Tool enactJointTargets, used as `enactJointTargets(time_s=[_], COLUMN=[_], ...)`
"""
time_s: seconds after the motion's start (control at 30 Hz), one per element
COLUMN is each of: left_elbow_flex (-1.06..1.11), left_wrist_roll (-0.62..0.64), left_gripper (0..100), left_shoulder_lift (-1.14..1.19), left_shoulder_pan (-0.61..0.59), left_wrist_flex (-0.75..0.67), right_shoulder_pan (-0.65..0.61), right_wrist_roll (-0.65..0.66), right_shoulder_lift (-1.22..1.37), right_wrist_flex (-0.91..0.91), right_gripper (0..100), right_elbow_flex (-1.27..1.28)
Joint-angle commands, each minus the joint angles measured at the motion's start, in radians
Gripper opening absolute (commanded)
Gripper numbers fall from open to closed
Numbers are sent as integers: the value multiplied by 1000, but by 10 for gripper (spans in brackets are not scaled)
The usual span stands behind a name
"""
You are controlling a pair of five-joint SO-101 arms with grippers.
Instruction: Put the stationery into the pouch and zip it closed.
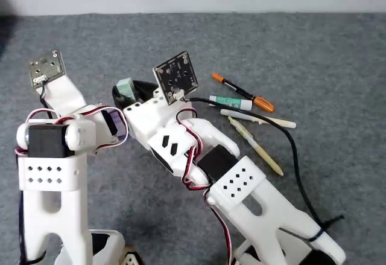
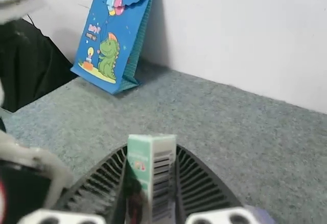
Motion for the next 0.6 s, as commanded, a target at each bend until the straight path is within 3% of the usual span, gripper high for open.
enactJointTargets(time_s=[0.0,0.33,0.57], left_elbow_flex=[-42,-41,-38], left_wrist_roll=[11,11,11], left_gripper=[12,12,12], left_shoulder_lift=[5,5,5], left_shoulder_pan=[-5,-5,0], left_wrist_flex=[-31,-25,-25], right_shoulder_pan=[-13,-25,-25], right_wrist_roll=[14,17,117], right_shoulder_lift=[-44,-53,-59], right_wrist_flex=[7,7,8], right_gripper=[12,119,60], right_elbow_flex=[12,21,3])
